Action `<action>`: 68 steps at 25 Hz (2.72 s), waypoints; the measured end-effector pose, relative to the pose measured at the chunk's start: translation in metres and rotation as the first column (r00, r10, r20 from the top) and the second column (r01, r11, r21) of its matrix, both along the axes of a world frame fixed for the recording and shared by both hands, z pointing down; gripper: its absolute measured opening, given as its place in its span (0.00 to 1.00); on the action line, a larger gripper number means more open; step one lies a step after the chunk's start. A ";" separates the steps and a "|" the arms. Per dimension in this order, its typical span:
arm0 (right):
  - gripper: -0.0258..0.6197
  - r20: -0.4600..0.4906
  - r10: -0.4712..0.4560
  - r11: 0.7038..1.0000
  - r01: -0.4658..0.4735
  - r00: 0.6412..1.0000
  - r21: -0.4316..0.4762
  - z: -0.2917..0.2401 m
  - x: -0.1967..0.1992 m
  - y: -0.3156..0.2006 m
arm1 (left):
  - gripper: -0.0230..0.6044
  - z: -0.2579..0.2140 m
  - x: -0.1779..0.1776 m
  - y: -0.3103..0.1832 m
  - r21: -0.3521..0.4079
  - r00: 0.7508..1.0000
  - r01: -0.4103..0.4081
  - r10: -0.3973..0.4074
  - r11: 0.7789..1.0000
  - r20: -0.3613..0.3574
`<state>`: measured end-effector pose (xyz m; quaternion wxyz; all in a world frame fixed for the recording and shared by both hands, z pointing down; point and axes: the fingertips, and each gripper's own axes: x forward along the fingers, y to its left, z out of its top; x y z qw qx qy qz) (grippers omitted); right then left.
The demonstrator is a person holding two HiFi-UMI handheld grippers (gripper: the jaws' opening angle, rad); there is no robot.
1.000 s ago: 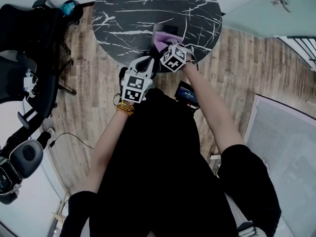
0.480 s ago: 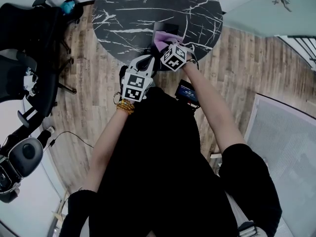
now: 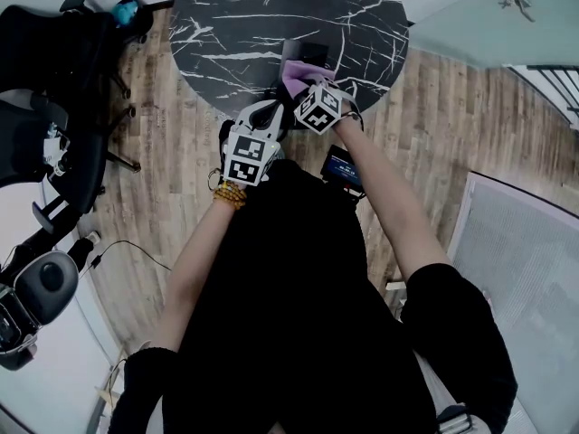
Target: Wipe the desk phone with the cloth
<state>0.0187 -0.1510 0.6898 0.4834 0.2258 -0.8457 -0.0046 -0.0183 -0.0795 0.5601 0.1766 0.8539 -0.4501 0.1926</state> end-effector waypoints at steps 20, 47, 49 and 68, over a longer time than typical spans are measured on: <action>0.13 0.004 -0.017 0.998 0.018 1.000 -0.060 0.009 -0.001 0.023 | 0.07 -0.001 -0.001 0.003 -0.013 1.000 -0.004 0.004 1.000 0.001; 0.13 0.056 -0.046 0.974 0.057 0.997 -0.218 0.020 -0.003 0.048 | 0.07 0.004 0.003 0.003 -0.031 1.000 -0.017 0.017 0.999 -0.006; 0.13 0.063 -0.039 0.971 0.053 0.997 -0.232 0.020 -0.004 0.049 | 0.07 0.005 0.004 0.003 -0.035 1.000 -0.019 0.019 0.999 -0.006; 0.13 0.128 -0.049 0.919 0.095 0.991 -0.382 0.019 0.002 0.059 | 0.07 0.006 0.004 0.004 -0.043 1.000 -0.015 0.015 0.999 0.005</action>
